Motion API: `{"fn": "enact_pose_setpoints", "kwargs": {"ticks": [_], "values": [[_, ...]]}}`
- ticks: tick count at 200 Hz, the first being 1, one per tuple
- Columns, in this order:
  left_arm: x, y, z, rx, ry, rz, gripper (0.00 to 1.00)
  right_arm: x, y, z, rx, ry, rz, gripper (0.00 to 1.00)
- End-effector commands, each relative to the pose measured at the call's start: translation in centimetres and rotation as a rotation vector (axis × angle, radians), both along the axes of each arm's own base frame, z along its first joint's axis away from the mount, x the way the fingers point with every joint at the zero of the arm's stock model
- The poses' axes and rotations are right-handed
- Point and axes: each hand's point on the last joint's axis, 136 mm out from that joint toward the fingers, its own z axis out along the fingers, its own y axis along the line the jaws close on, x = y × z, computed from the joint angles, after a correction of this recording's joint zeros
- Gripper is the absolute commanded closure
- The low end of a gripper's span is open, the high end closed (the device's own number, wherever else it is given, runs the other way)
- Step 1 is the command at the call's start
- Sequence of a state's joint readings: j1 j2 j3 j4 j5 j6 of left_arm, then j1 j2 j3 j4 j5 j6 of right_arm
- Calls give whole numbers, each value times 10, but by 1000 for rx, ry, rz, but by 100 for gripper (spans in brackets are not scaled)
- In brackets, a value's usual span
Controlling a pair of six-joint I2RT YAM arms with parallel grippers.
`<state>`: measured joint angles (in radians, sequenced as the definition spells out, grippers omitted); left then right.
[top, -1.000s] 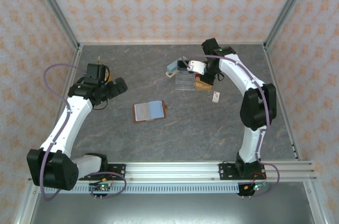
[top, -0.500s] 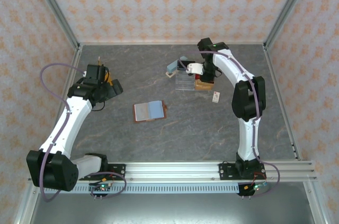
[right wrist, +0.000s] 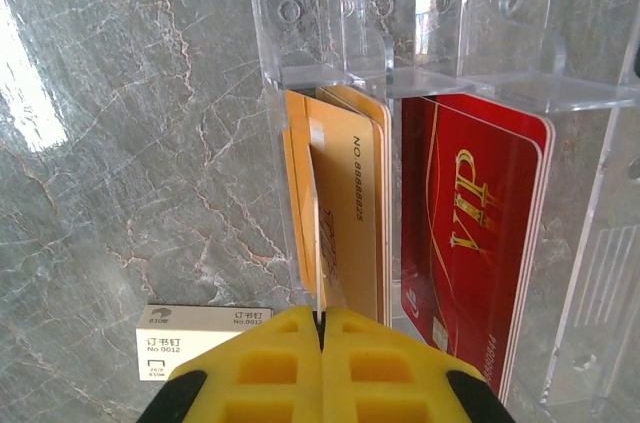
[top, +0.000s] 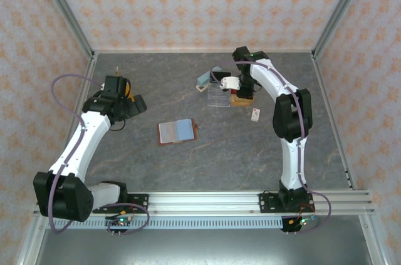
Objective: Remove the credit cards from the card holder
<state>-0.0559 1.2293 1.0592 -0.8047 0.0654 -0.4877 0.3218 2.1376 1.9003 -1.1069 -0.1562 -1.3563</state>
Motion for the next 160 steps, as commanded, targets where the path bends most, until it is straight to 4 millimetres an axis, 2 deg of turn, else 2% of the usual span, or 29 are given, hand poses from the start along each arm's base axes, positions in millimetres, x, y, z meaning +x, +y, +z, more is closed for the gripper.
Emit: {"fn": "enact_pose_setpoints", "kwargs": {"ticks": [1,54,84,160], "values": [[1,1,2,5,13,-13,0,6,-1,-1,-7,-2,21,100],[4,-2,-5,-8,34,-27,0,7,10,11,56,-13,37,99],[6,-4,-7,-15,43,-32,0,12,10,15,57,-40,35,99],[7,-8,-10,-35,54,-46,0,12,12,-1,59,-9,31,93]]}}
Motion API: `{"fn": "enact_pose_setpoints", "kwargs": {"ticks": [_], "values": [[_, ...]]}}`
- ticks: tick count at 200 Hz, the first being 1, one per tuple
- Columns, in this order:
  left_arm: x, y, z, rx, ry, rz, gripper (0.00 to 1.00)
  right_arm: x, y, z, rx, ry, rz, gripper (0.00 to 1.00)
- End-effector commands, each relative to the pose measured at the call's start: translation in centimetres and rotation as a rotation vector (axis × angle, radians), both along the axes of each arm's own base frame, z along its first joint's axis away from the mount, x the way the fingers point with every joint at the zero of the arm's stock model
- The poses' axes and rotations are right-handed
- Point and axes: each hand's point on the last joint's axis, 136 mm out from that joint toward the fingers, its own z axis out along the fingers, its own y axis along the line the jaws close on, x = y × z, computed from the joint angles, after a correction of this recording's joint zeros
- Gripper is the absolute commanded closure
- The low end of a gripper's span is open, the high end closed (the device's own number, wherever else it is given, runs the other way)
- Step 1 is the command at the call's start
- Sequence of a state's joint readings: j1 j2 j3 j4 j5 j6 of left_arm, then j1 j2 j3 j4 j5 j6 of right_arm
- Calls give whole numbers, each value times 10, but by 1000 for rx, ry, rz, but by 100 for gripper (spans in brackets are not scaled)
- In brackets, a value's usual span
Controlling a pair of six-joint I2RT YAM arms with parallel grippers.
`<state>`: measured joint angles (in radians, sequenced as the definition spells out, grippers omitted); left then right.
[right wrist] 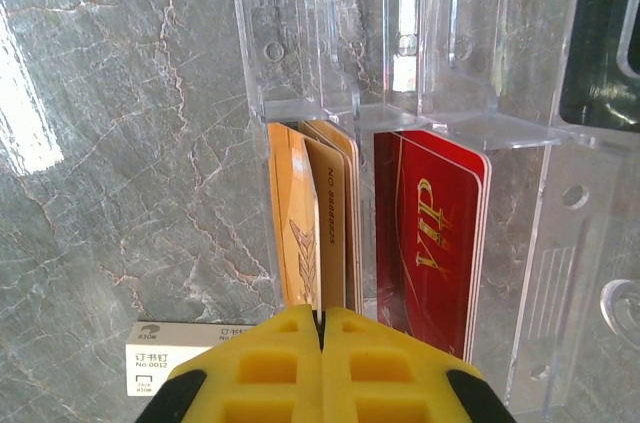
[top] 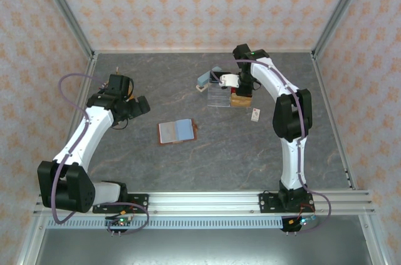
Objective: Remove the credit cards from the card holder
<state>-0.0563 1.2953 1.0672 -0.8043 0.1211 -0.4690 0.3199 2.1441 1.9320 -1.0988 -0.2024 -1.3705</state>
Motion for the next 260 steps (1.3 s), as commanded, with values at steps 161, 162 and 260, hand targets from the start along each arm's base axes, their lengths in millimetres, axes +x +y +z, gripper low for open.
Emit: {"fn": "enact_pose_setpoints", "kwargs": {"ticks": [161,162,260], "values": [[5,-23,5,-137,-34,-49,0,7,38,78,309,-190,-336,72],[6,-23,5,-140,-35,-49,0,7,40,79,316,-191,-341,72],[-2,-58,-28,-333,1,-69,0,-67,153,118,768,-133,-902,71]]}}
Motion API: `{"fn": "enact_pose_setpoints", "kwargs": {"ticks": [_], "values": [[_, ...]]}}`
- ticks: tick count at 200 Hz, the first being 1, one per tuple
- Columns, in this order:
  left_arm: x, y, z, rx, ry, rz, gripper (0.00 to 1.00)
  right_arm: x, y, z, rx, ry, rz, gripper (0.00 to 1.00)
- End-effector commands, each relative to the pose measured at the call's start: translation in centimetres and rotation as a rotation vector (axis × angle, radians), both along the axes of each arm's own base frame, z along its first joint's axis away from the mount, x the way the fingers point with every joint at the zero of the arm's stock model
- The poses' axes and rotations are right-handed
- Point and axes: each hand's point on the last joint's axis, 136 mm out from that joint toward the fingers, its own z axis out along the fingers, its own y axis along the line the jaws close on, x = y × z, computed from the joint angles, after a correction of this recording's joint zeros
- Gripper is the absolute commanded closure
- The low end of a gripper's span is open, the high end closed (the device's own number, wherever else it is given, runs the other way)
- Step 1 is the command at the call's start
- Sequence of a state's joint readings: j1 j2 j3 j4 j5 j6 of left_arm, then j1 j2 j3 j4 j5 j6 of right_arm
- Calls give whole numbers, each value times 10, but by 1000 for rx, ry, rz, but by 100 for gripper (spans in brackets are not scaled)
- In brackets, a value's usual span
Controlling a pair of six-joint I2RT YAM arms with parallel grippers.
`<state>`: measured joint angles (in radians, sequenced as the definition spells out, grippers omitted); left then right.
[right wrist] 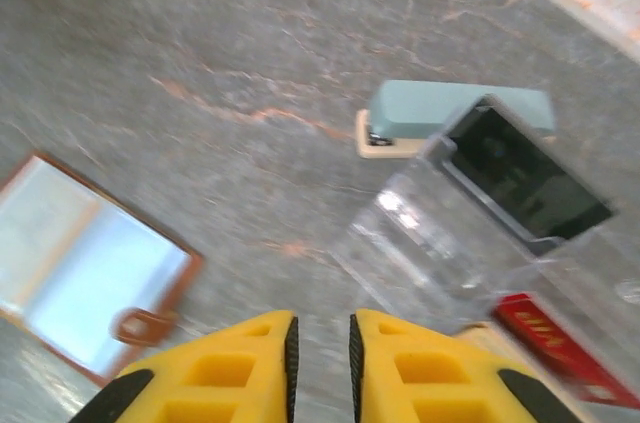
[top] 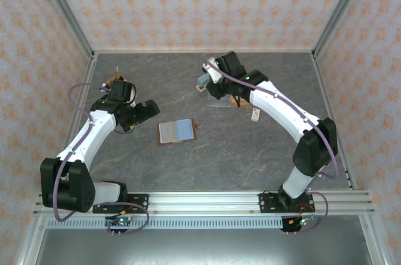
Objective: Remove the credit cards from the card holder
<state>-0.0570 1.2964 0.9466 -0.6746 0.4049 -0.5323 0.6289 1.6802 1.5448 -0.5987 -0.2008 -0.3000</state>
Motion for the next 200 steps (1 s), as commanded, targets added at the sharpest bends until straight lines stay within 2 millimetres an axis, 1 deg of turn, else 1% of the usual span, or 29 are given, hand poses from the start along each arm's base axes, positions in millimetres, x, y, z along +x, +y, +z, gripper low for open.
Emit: {"fn": "enact_pose_setpoints", "kwargs": {"ticks": [1,10,25,39,72,83,97,116,139,187,200], "values": [[2,-9,-2,-51,-9,2,0,-11,25,-4,187,103,-174,70],[1,-8,-5,-44,-3,8,0,-20,43,-10,234,129,-158,66],[-1,-1,-7,-11,1,31,0,-25,59,-23,277,144,-229,61],[-3,7,-8,29,3,60,0,-31,76,-42,294,195,-267,58],[-7,23,-9,83,3,121,0,-49,117,-91,200,275,-264,51],[-9,25,-13,84,13,136,0,-53,126,-108,156,297,-268,51],[-11,27,-18,83,26,147,0,-57,135,-124,119,324,-269,50],[-14,27,-25,77,43,155,0,-60,137,-144,56,357,-287,50],[-17,28,-32,78,67,162,0,-64,134,-165,-39,401,-290,51],[-19,22,-41,47,90,145,0,-66,130,-196,-154,447,-282,50],[-19,16,-43,22,94,123,5,-68,130,-205,-177,457,-272,51]]}}
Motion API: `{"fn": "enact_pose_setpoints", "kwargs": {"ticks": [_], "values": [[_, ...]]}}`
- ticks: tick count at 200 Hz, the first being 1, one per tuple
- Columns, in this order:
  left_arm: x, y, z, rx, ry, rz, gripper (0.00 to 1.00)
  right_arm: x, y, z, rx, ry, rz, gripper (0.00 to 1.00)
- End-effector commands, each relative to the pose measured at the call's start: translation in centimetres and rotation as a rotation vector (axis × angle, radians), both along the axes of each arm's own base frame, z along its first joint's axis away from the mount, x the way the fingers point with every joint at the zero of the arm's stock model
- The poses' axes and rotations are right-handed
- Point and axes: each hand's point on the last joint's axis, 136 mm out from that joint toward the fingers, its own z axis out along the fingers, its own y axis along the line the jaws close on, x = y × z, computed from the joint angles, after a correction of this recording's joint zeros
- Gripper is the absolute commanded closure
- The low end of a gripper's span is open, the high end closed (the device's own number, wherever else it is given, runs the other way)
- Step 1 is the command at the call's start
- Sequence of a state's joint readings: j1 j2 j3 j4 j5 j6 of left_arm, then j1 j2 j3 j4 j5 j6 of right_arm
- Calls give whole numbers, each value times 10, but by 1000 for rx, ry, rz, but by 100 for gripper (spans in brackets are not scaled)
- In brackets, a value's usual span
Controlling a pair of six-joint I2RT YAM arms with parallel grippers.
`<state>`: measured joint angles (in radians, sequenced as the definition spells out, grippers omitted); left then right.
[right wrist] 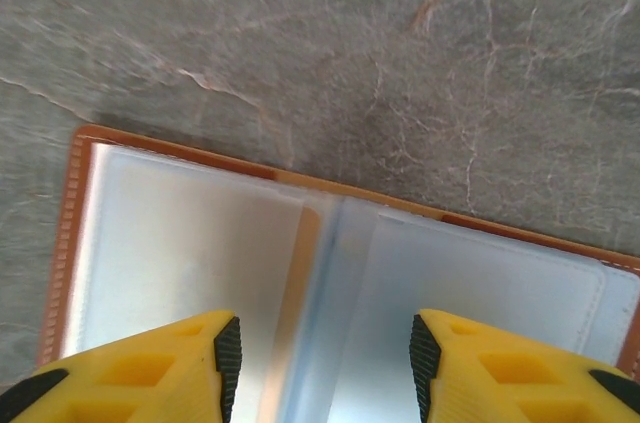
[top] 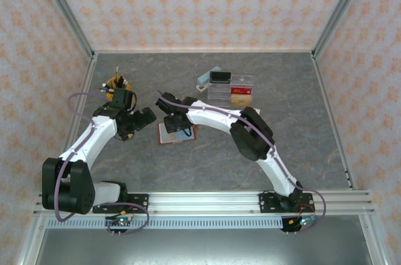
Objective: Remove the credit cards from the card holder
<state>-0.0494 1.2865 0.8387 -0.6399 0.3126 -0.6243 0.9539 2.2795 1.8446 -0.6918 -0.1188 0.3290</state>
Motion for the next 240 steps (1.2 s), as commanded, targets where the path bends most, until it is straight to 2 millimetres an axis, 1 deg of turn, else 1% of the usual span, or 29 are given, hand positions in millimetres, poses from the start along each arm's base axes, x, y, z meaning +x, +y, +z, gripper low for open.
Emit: {"fn": "enact_pose_setpoints", "kwargs": {"ticks": [1,15,32,63,72,95,120,144,180,193,211,240], "values": [[-1,-3,-9,-31,15,-6,5,-5,-15,-18,-105,36,13,51],[0,-8,-11,-56,19,-22,10,-7,-17,-26,-123,49,21,51],[1,-14,-12,-87,18,-44,19,-9,-23,-37,-158,69,21,52],[3,-28,-17,-161,21,-79,41,-13,-34,-51,-205,89,18,60],[4,-33,-19,-184,21,-87,46,-13,-37,-54,-211,92,15,62],[8,-46,-25,-233,33,-118,54,-14,-43,-59,-220,106,14,65],[12,-61,-31,-244,44,-160,60,-16,-43,-60,-212,112,25,67],[18,-68,-36,-245,46,-178,67,-16,-42,-59,-200,118,26,72],[20,-71,-48,-258,71,-178,70,-15,-41,-56,-172,122,24,74],[21,-77,-51,-286,73,-195,70,-15,-41,-56,-160,125,23,74],[25,-87,-49,-343,55,-225,70,-16,-40,-56,-142,130,21,76],[29,-84,-51,-314,39,-226,70,-15,-41,-56,-123,140,13,79]]}}
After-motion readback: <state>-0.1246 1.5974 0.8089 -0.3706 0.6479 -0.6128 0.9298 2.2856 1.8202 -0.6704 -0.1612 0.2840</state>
